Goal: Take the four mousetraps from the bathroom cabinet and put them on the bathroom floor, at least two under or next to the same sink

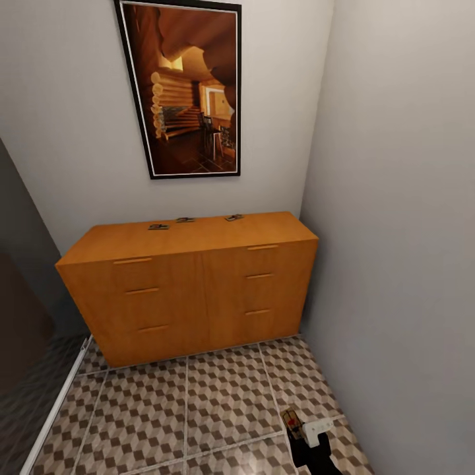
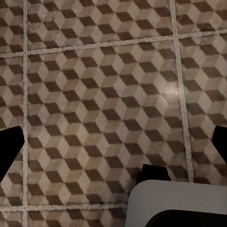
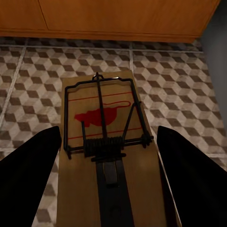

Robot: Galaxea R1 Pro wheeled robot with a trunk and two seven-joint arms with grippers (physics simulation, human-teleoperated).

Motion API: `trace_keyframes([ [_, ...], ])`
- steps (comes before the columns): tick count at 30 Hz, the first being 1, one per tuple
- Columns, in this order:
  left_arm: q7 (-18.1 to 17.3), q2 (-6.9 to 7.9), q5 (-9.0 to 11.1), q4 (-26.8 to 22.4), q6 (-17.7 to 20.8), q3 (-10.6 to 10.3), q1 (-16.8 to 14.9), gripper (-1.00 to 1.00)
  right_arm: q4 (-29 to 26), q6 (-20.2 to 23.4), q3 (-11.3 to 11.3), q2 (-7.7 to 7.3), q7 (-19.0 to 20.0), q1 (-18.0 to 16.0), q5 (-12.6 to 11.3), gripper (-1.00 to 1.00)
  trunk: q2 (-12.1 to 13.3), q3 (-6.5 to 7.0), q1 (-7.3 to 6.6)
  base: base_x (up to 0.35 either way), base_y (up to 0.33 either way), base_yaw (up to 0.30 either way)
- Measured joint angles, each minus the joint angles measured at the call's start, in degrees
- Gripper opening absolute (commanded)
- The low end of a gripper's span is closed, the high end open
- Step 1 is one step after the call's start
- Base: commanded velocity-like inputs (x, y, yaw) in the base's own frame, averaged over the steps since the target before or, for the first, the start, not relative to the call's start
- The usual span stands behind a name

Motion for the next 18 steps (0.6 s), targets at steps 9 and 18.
trace_keyframes([
  [9,0.0,0.0,0.0,0.1,0.0,0.0,0.0,1.0,0.0,0.0,0.0,-0.04,0.0,0.0,0.0,-1.0,0.0,0.0,0.0,0.0,0.0,0.0],
  [18,0.0,0.0,0.0,0.1,0.0,0.0,0.0,1.0,0.0,0.0,0.0,-0.1,0.0,0.0,0.0,-1.0,0.0,0.0,0.0,0.0,0.0,0.0],
])
